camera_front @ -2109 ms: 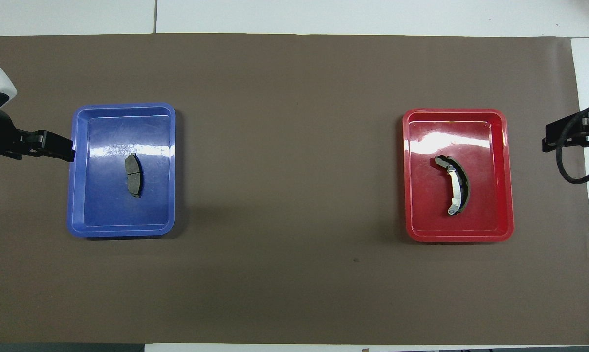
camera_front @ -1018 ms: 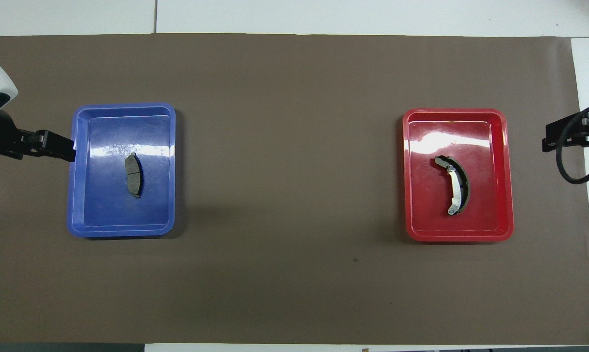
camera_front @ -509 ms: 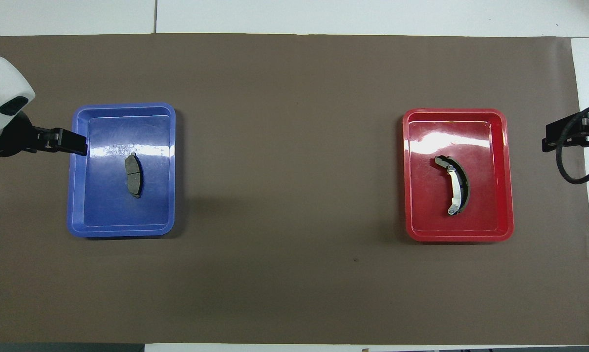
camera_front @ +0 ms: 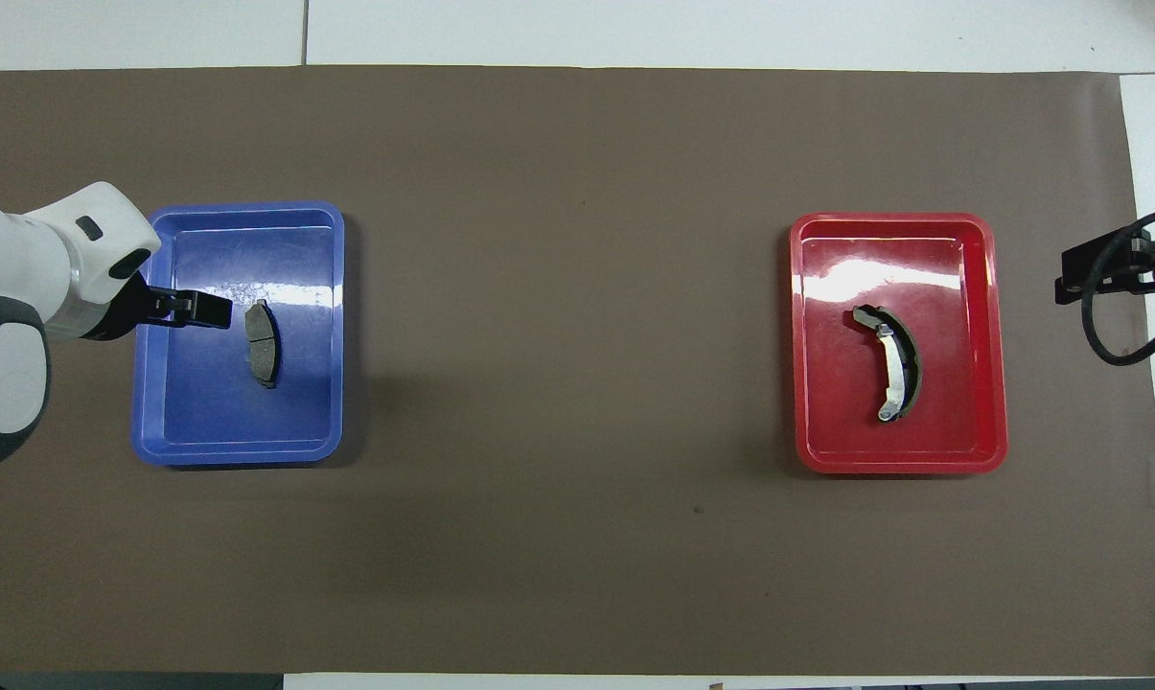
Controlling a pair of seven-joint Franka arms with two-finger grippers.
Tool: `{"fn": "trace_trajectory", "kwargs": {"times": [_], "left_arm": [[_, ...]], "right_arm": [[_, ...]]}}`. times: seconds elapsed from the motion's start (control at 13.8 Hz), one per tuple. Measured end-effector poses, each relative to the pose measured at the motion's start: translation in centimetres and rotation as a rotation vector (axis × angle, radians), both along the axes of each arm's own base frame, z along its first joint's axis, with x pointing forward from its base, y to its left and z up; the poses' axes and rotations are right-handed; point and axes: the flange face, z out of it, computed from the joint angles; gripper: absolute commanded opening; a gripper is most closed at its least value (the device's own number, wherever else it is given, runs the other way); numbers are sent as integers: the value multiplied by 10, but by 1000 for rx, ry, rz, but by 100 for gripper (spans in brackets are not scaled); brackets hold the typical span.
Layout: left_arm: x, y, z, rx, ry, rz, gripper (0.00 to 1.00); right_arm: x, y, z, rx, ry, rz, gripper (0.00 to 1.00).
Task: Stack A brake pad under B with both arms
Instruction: 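Grasp the blue-tray pad with the left gripper while the right gripper grasps the curved pad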
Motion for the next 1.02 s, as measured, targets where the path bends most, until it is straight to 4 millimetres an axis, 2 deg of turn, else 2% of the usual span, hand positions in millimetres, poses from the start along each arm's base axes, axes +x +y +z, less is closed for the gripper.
{"fn": "trace_trajectory", "kwargs": {"times": [0.15, 0.29, 0.44, 0.58, 0.8, 0.95, 1.02], "left_arm": [[-3, -1, -32, -1, 3, 14, 97], [-2, -1, -64, -1, 22, 20, 97], [-1, -2, -90, -2, 24, 22, 97], [-4, -2, -110, -5, 14, 24, 94], [-8, -1, -126, -5, 19, 28, 94], [-7, -1, -136, -5, 21, 38, 93], [-6, -1, -142, -6, 22, 42, 93]], "right_arm": [[5, 1, -10, 11, -55, 0, 100], [6, 3, -35, 14, -69, 9, 100], [8, 3, -79, 16, -76, 40, 100], [5, 4, -143, 17, -85, 64, 100], [-16, 5, -224, 18, -100, 117, 100], [-31, 5, -259, 16, -122, 130, 100], [-37, 6, -271, 15, -133, 138, 100]]}}
